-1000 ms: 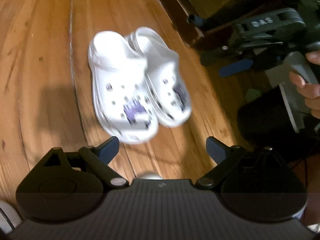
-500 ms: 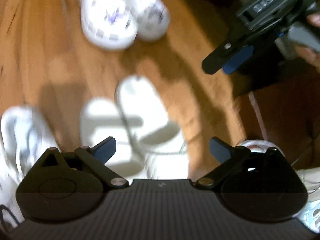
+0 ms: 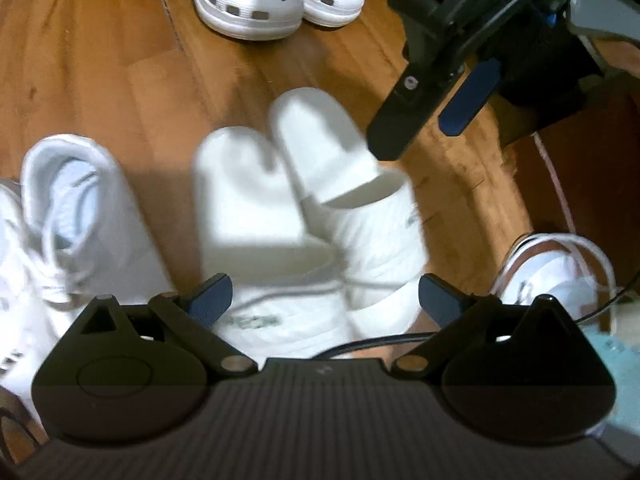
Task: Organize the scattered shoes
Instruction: 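Grasp the pair of white NEON slides with the right tool and lift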
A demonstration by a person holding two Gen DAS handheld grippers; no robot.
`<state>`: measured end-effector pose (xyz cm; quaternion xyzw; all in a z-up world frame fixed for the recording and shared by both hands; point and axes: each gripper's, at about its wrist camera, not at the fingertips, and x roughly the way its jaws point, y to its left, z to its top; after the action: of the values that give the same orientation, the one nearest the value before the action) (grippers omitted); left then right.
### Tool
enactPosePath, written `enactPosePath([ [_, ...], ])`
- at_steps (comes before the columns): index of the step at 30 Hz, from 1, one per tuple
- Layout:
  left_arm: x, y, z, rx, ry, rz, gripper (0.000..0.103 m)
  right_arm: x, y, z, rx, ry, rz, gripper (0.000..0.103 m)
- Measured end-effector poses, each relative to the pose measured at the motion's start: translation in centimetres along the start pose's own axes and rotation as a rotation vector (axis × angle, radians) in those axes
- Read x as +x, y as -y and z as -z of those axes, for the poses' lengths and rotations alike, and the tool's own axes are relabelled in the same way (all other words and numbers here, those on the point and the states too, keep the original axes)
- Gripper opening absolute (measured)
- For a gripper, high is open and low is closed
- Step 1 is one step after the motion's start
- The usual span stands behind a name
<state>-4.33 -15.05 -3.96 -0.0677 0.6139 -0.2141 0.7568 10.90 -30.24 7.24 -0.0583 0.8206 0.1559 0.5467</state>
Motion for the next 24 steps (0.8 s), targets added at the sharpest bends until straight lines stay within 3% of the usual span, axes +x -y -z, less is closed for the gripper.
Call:
enactPosePath([
  [8, -2.3, -4.6, 0.9, -0.031, 0.047, 0.051, 0.101, 4.3, -2.5, -2.0, -0.013, -0.063, 0.04, 0.075],
  [18, -3.0, -7.1, 0.5, -0.081, 0.091, 0.103, 0.101, 9.5, -2.7, -6.2, 0.079, -0.159, 0.163, 0.075],
  [22, -2.9, -8.0, 0.4, -0.08, 0.09, 0.109, 0.101, 11.5, -3.2, -7.0, 0.062, -0.259, 0.241, 0.075],
  [24, -3.0, -8.2, 0.4, -0.071, 0.09, 0.12, 0.101, 12.7, -3.1, -7.0, 0.062, -0.312, 0.229, 0.075],
])
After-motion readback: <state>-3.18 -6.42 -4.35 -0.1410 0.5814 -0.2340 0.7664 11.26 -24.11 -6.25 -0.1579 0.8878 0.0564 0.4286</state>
